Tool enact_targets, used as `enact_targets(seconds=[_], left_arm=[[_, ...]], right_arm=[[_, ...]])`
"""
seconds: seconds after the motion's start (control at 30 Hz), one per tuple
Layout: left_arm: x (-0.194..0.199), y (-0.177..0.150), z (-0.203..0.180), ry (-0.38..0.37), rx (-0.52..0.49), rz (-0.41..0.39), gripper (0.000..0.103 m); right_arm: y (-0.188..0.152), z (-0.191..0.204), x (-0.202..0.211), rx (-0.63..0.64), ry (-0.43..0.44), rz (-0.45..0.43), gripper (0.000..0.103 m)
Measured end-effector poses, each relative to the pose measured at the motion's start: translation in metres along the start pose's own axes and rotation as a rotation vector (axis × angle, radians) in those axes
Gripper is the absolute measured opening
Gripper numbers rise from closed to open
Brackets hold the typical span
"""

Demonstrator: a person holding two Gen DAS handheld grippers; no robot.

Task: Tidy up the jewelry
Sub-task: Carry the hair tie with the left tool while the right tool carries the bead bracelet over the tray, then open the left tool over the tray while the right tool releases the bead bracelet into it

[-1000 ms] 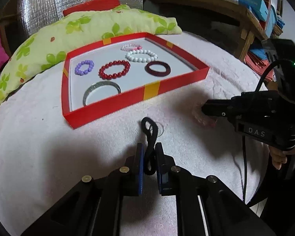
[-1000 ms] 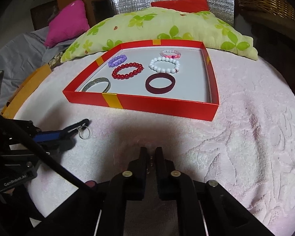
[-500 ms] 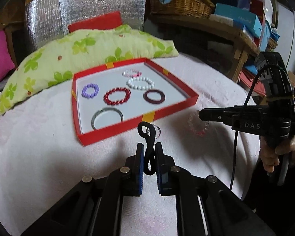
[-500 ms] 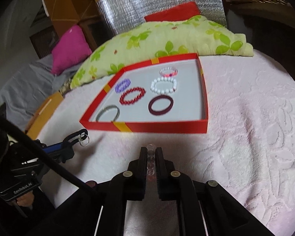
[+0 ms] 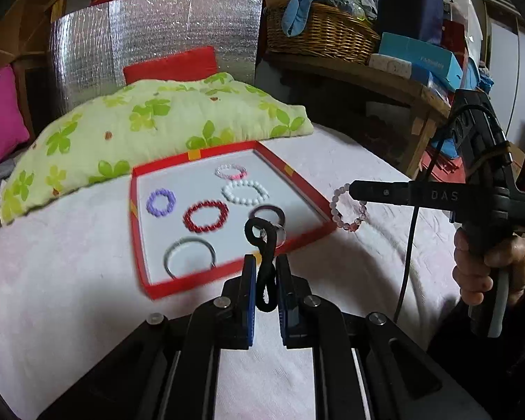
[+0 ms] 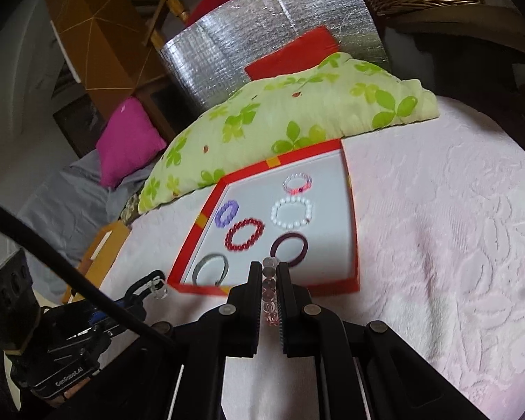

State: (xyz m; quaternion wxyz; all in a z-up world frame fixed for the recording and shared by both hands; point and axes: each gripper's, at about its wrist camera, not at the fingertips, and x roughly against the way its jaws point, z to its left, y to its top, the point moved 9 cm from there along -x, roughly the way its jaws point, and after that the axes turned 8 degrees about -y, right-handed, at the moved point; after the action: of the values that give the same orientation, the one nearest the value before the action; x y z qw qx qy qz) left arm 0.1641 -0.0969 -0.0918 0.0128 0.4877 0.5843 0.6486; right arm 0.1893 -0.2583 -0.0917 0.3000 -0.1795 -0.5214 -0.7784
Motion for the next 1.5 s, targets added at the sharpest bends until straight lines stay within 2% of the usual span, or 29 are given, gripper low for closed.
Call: enact_targets(seconds=[0.13,0.3,0.4,0.5,0.77,1.03,1.2,1.5], left_arm=[[-0.010,0.016,0.012,-0.013,0.016,0.009,0.011],[-0.026,0.040,0.032,-0.005,0.003,0.003,0.011],[-0.034,0.042,0.043,-0.007,0.036,-0.004,0.011],[-0.040,0.040,0.051,-0.007,0.063,0.007,0.011],[-0.060,0.058,0.055,0.023,0.038,0.009,0.011],[-0.110,0.070,0.083,0.078,0.032,0.079,0.011],[-0.131,0.077,0.093,0.091,0.039,0.096,0.012],[-0.160,0.069,0.105,0.126,0.027,0.143,0.013]], right_arm=[[0.012,0.002,-0.010,-0.017,0.007,0.021,0.009],[0.042,0.001,-0.028,-0.013,-0.027,0.013,0.009],[0.055,0.000,-0.040,-0.021,-0.029,0.009,0.009],[0.057,0.003,-0.049,-0.026,-0.013,0.024,0.009],[0.065,-0.003,-0.067,-0.048,-0.027,0.034,0.009],[0.081,-0.014,-0.101,-0.080,-0.037,0.067,0.009],[0.091,-0.012,-0.121,-0.071,-0.038,0.074,0.009],[0.099,-0.030,-0.156,-0.101,-0.068,0.094,0.009]])
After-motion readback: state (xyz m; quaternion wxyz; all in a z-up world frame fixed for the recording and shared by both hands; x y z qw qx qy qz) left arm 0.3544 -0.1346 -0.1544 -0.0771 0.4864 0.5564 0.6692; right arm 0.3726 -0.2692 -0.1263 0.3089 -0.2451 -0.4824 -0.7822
